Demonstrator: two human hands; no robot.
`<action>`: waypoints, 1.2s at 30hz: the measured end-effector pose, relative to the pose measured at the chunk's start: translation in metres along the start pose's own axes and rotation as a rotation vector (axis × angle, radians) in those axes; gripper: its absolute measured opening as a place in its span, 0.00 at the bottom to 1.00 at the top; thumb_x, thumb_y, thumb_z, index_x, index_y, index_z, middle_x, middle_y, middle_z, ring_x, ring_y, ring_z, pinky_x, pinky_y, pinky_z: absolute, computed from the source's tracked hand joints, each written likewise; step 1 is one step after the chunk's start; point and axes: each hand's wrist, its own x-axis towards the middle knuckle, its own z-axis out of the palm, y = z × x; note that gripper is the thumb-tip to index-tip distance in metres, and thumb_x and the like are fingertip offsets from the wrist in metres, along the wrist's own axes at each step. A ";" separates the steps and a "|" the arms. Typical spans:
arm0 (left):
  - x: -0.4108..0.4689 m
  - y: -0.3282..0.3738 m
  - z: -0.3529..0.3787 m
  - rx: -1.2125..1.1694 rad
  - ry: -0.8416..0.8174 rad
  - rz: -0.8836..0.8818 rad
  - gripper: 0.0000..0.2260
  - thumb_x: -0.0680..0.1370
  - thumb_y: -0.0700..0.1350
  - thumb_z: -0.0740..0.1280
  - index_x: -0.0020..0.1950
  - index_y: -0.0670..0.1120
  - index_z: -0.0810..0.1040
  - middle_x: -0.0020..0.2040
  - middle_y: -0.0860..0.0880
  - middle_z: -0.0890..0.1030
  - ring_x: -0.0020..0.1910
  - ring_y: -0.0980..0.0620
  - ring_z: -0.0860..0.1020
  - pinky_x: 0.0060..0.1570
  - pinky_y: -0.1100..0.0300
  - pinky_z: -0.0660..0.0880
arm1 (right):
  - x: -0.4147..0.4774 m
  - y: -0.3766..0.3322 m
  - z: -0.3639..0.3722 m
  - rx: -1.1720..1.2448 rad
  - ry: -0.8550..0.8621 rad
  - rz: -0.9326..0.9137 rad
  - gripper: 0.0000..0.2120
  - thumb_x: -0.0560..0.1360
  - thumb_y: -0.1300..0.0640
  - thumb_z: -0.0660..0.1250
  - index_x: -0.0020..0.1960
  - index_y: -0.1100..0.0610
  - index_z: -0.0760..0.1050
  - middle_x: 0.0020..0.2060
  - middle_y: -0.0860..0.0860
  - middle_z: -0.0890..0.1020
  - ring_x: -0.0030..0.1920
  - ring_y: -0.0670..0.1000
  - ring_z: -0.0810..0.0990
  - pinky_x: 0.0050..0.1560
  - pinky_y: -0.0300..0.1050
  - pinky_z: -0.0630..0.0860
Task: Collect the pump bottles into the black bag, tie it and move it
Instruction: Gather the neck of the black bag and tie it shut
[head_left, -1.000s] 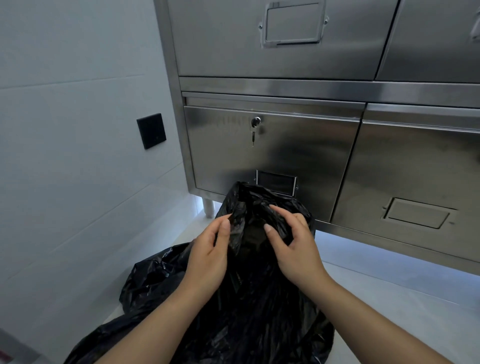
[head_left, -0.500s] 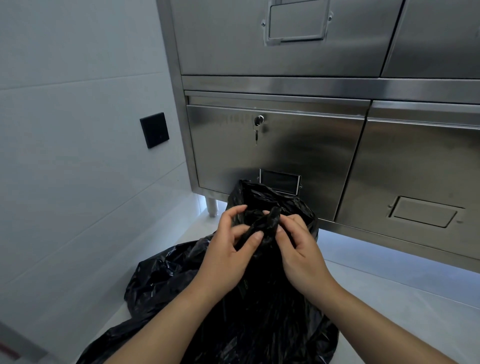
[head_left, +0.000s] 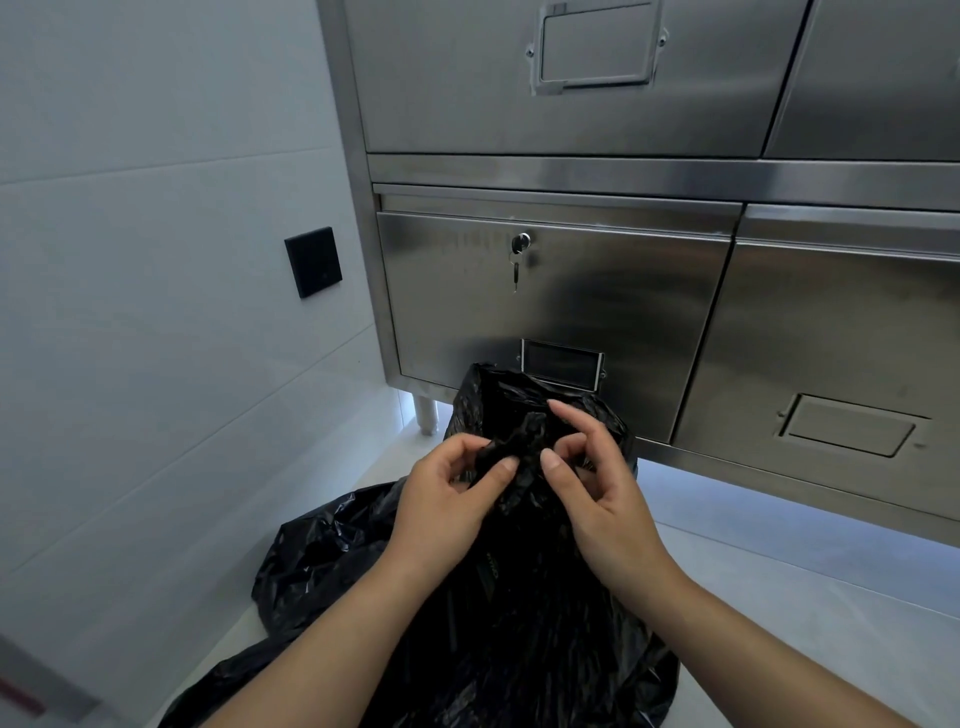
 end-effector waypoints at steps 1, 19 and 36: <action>0.000 0.000 -0.001 0.002 -0.006 -0.003 0.03 0.73 0.43 0.72 0.44 0.48 0.81 0.43 0.50 0.85 0.39 0.51 0.84 0.40 0.61 0.80 | 0.001 0.000 0.001 0.013 0.012 0.015 0.12 0.75 0.50 0.66 0.57 0.37 0.74 0.45 0.47 0.76 0.42 0.43 0.77 0.46 0.35 0.74; -0.001 0.005 0.000 -0.054 0.062 -0.028 0.02 0.73 0.45 0.72 0.41 0.48 0.84 0.39 0.49 0.86 0.40 0.54 0.84 0.40 0.68 0.78 | 0.009 0.000 -0.004 -0.048 0.121 0.033 0.06 0.74 0.53 0.68 0.39 0.44 0.75 0.38 0.46 0.73 0.32 0.42 0.71 0.34 0.31 0.68; -0.003 0.003 0.003 0.238 0.030 0.041 0.07 0.66 0.55 0.76 0.41 0.59 0.82 0.37 0.60 0.84 0.37 0.62 0.82 0.39 0.70 0.76 | 0.010 0.012 -0.004 -0.035 0.178 0.064 0.06 0.74 0.53 0.68 0.41 0.44 0.74 0.32 0.42 0.71 0.24 0.41 0.66 0.26 0.32 0.65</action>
